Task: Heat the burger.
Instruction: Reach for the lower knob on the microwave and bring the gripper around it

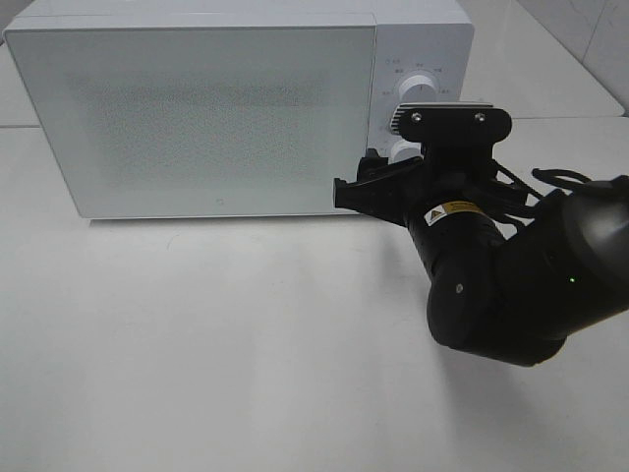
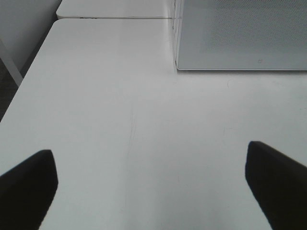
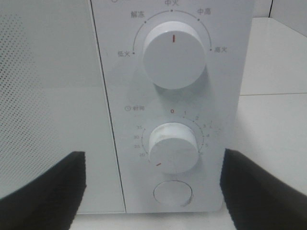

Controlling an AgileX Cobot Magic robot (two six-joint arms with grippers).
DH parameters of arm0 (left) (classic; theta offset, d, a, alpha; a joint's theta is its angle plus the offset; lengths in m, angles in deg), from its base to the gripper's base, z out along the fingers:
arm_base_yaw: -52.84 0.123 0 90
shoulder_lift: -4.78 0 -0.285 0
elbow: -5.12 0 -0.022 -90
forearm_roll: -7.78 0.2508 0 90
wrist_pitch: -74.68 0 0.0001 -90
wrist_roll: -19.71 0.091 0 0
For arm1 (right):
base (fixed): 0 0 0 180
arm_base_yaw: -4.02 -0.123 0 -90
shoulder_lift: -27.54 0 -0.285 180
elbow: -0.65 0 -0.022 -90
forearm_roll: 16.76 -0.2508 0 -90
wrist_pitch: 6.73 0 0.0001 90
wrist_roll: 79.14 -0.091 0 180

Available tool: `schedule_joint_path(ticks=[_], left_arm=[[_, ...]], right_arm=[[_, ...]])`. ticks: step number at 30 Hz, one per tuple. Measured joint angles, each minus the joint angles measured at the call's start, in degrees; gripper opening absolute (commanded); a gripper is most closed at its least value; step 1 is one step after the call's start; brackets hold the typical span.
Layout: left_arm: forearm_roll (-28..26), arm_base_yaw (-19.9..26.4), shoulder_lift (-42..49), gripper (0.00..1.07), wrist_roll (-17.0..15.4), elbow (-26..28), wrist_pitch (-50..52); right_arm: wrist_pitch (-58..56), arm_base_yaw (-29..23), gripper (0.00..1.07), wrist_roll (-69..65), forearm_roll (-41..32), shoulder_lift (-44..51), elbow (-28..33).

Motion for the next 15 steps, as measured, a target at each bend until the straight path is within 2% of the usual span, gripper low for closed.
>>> schedule_joint_path(ticks=[15], left_arm=[[0.0, 0.0, 0.0, 1.01, 0.0, 0.0, 0.0]], right_arm=[[0.23, 3.9, 0.76, 0.0, 0.0, -4.47, -4.53]])
